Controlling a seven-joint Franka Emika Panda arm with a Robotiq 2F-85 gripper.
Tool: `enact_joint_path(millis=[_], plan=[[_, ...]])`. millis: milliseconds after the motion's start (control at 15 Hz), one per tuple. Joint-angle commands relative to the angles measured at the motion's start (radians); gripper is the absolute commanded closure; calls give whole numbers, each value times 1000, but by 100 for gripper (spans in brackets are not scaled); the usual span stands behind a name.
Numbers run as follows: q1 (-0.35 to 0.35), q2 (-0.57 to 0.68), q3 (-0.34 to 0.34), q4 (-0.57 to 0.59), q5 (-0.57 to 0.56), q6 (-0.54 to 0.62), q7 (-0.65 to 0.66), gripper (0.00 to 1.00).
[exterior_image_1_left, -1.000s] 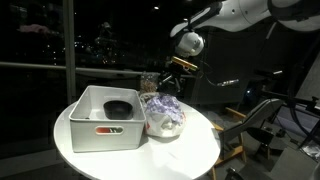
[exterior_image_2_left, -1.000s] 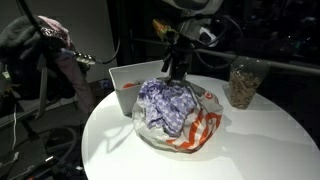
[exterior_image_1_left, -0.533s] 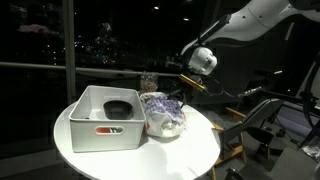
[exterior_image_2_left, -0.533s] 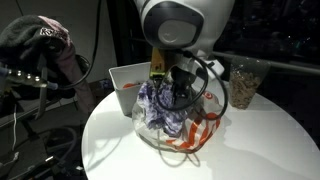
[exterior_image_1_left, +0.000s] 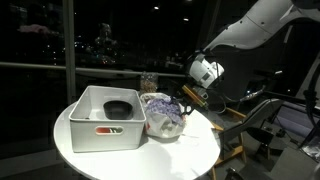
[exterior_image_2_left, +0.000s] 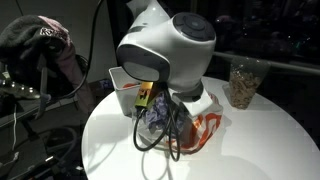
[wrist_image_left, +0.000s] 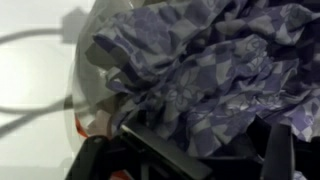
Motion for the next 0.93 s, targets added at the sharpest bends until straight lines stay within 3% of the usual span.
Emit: enact_joint_path(millis=[0,133,667,867], plan=[[-19,3,46,5,189,55,-150,30],[-17,-3,50,1,258,60,-213,37],[6,-100,44,-60,272,62,-263,99],[10,-164,55,-67,267,45,-293,100]])
